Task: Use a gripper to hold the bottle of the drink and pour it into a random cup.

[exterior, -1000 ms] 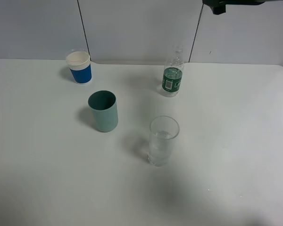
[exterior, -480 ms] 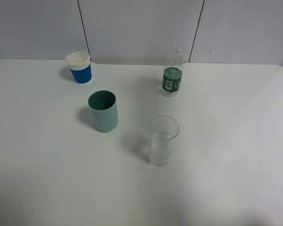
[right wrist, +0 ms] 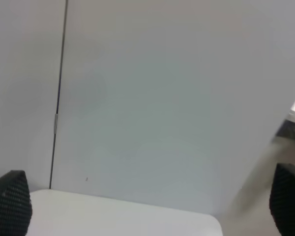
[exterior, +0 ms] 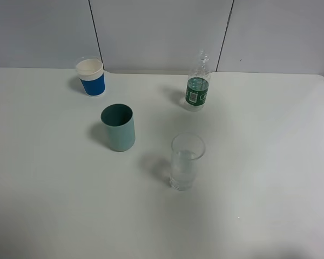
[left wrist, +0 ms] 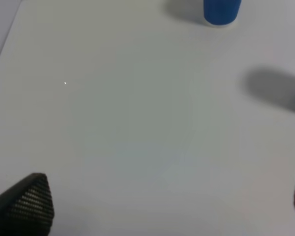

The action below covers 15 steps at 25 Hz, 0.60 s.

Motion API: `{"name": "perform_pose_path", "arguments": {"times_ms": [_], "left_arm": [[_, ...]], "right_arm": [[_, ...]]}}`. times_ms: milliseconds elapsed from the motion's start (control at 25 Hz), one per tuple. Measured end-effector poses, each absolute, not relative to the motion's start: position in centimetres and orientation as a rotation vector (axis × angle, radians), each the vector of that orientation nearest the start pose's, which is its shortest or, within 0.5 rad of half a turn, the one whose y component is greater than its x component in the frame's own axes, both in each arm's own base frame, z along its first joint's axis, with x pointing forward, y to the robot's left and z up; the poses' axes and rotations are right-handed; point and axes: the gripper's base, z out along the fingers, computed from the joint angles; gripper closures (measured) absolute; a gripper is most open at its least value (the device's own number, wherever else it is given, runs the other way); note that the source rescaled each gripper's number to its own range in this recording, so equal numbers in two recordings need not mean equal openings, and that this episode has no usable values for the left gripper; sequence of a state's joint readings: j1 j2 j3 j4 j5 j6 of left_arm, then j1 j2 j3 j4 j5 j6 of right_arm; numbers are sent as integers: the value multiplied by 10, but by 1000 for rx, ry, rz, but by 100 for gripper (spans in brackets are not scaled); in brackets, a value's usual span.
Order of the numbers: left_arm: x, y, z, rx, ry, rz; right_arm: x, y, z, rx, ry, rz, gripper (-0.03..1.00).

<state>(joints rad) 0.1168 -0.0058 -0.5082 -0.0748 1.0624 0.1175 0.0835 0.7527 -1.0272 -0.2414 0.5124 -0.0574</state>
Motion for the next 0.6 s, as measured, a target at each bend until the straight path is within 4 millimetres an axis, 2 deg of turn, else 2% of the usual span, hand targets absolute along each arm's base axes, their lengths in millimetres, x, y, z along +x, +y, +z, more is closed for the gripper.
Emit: {"name": "perform_pose_path", "arguments": {"times_ms": [160,440,600], "left_arm": [[-6,-7,280,5,2030,58],[-6,-7,280,5,2030,58],[-6,-7,280,5,2030,58]], "right_arm": [[105,-3,432,-197,1705,-243,-3],[57,-8,393,-158,1682,-219,-3],[37,-10,375,-111,1717,-193,-3]]}}
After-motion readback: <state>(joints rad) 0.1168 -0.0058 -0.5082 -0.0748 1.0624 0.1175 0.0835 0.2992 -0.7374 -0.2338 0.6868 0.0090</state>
